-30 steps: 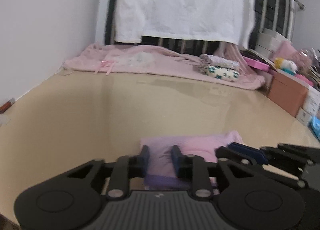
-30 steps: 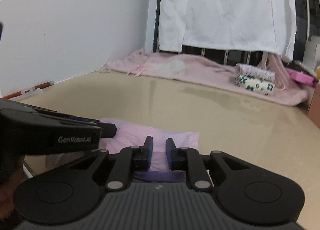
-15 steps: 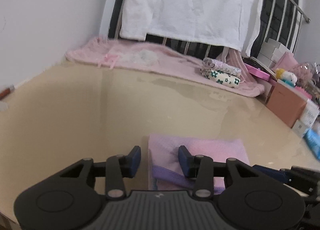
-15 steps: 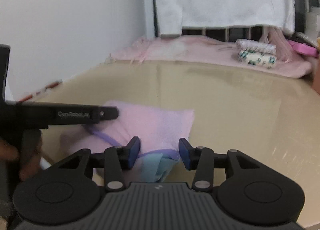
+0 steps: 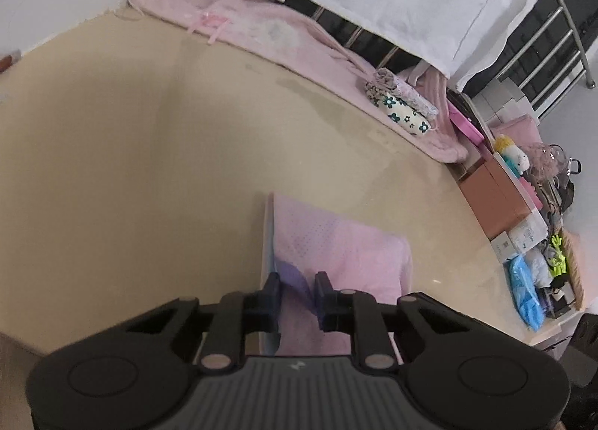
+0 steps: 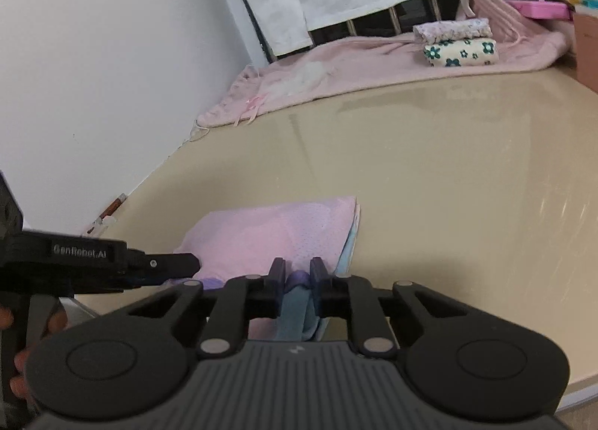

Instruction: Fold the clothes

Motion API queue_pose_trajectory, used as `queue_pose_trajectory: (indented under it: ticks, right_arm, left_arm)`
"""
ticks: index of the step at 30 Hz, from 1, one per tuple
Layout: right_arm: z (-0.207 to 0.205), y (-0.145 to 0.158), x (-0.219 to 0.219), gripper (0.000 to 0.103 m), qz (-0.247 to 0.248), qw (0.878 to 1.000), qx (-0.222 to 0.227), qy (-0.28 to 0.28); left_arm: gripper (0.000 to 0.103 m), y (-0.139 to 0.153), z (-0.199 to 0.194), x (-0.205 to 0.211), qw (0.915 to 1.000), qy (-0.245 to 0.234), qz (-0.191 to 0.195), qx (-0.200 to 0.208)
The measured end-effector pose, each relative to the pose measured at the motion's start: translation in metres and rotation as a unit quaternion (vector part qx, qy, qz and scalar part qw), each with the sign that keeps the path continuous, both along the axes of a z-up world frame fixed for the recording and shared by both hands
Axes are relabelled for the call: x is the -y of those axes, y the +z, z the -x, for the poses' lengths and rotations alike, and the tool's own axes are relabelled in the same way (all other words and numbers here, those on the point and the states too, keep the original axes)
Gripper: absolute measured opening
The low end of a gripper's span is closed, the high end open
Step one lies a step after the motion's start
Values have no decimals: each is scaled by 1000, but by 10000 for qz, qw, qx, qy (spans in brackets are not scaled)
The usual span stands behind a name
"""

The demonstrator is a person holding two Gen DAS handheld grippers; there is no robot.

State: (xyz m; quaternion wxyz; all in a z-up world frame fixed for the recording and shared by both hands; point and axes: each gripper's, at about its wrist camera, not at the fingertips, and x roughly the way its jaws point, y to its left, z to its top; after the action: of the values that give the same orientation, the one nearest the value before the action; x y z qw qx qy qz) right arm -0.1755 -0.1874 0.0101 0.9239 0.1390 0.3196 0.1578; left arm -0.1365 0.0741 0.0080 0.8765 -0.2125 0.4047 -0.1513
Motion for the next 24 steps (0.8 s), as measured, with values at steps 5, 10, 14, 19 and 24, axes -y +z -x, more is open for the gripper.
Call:
queue_pose_trajectory:
  ticks: [5,10,14,19,24]
  right_arm:
    - [6,6,14,48,-234,9995,-8,-231]
    - [5,0,13,18,-343,9990,-215,-206]
    - [4,3,17,65,-360,9985,-142,-383]
    - [-8,-5,5,63,-4,9994,-195,-274]
    - [6,-14,-29,62,1094,9931,417,-51]
  left_arm:
    - [20,-2,6,-1,9999,-10,-48,87]
    - [28,2,4,-2,9999,21,-122,57]
    - [45,9,-1,-3,9997,-109,-223,45]
    - [74,7,-6,18,9962,-255,-765,316]
    - [47,3,3,37,9869,-606,-1345,660]
